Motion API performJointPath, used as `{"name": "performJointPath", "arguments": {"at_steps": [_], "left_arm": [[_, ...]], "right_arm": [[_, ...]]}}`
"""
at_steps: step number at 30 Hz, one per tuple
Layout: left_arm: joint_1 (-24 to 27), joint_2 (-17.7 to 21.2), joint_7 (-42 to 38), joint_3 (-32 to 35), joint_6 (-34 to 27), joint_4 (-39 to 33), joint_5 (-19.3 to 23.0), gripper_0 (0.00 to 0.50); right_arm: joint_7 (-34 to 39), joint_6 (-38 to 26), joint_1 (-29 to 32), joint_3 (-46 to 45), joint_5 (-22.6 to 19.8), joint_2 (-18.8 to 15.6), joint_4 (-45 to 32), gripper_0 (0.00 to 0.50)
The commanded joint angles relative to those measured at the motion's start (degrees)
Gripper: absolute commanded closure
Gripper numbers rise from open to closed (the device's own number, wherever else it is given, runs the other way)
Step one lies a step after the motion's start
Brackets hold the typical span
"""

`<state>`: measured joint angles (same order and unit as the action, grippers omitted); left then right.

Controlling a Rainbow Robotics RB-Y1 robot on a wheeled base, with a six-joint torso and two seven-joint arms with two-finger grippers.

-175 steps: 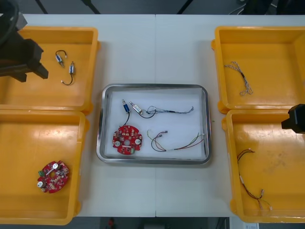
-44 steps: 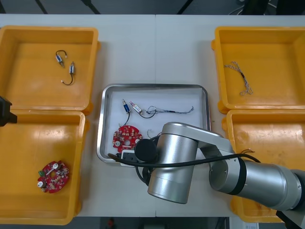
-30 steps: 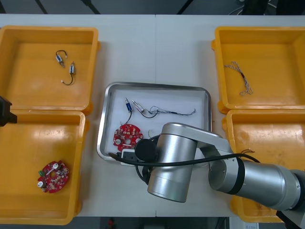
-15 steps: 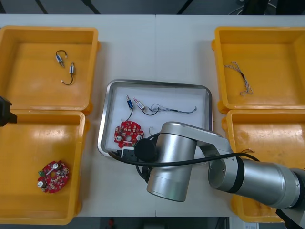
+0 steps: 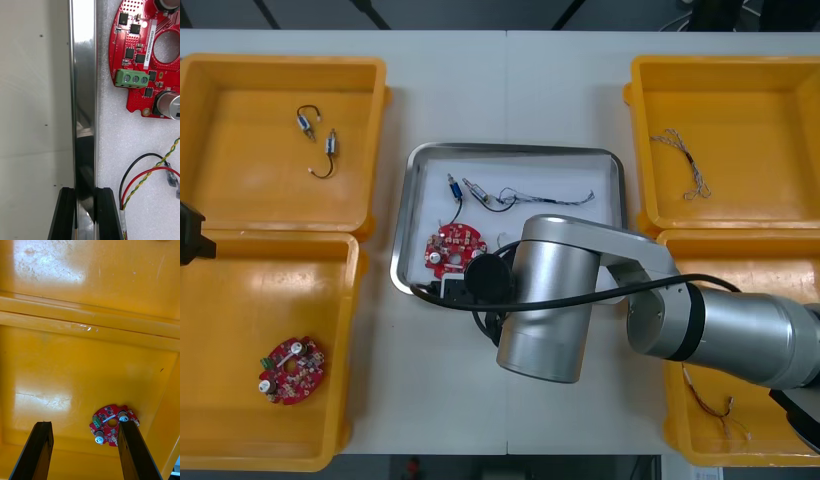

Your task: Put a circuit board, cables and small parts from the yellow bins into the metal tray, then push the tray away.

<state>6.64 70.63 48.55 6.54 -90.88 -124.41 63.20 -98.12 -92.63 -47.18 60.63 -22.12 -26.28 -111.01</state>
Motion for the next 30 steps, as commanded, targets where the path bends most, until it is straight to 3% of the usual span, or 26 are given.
{"name": "performJointPath", "arguments": {"at_steps": [1, 7, 18, 30], "left_arm": [[-0.8, 2.7, -2.3, 1.9, 0.5, -0.2, -0.5, 0.000], [-0.8, 2.7, -2.3, 1.9, 0.5, -0.2, -0.5, 0.000], [-0.8, 2.7, -2.3, 1.9, 0.5, -0.2, -0.5, 0.000], [-0.8, 2.7, -2.3, 1.9, 0.5, -0.2, -0.5, 0.000]], "right_arm": [[-0.1, 2.4, -5.0, 0.6, -1.7, -2.8, -0.3, 0.500], [-1.6, 6.6, -8.3, 0.6, -4.2, -4.0, 3.9, 0.500], [-4.0, 12.1, -12.4, 0.7, -5.3, -3.7, 11.6, 0.500], [-8.1, 19.0, -18.7, 0.8, -9.3, -3.1, 20.8, 0.500]]}}
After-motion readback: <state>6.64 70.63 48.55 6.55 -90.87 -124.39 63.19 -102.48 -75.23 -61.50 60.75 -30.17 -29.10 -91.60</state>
